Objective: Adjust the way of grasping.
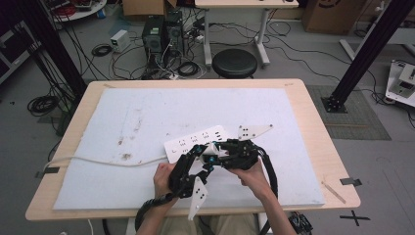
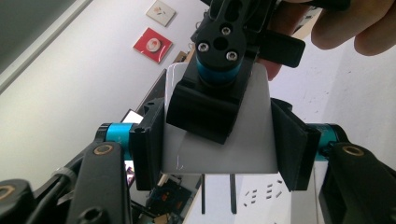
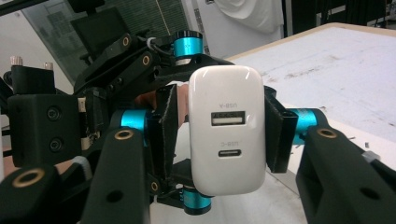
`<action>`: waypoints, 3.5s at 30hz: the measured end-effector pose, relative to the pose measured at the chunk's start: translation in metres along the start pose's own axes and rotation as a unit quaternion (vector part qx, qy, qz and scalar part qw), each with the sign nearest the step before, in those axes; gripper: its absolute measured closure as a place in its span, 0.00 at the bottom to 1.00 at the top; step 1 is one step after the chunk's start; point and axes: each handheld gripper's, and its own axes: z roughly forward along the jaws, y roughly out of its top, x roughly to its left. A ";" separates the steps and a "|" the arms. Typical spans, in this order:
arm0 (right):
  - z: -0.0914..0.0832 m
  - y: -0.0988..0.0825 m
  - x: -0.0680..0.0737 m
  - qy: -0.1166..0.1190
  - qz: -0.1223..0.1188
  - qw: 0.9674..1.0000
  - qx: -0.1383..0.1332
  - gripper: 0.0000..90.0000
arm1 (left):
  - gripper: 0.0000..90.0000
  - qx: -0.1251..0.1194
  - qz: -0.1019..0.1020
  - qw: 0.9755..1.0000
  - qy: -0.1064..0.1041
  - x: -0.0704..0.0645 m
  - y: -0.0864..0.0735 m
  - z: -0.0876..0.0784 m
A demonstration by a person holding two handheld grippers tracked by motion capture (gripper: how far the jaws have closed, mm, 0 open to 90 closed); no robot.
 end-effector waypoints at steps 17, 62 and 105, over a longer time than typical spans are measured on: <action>-0.001 -0.001 0.001 -0.002 -0.004 1.000 0.008 0.70 | 0.47 -0.004 0.001 1.000 -0.007 0.001 0.000 -0.001; -0.006 -0.005 -0.004 -0.044 0.000 0.999 -0.002 0.70 | 0.22 -0.026 -0.161 0.983 -0.090 0.024 -0.012 -0.006; -0.032 -0.008 -0.003 -0.105 -0.021 0.992 -0.061 0.70 | 0.24 0.119 -0.461 0.879 0.021 0.109 -0.124 -0.095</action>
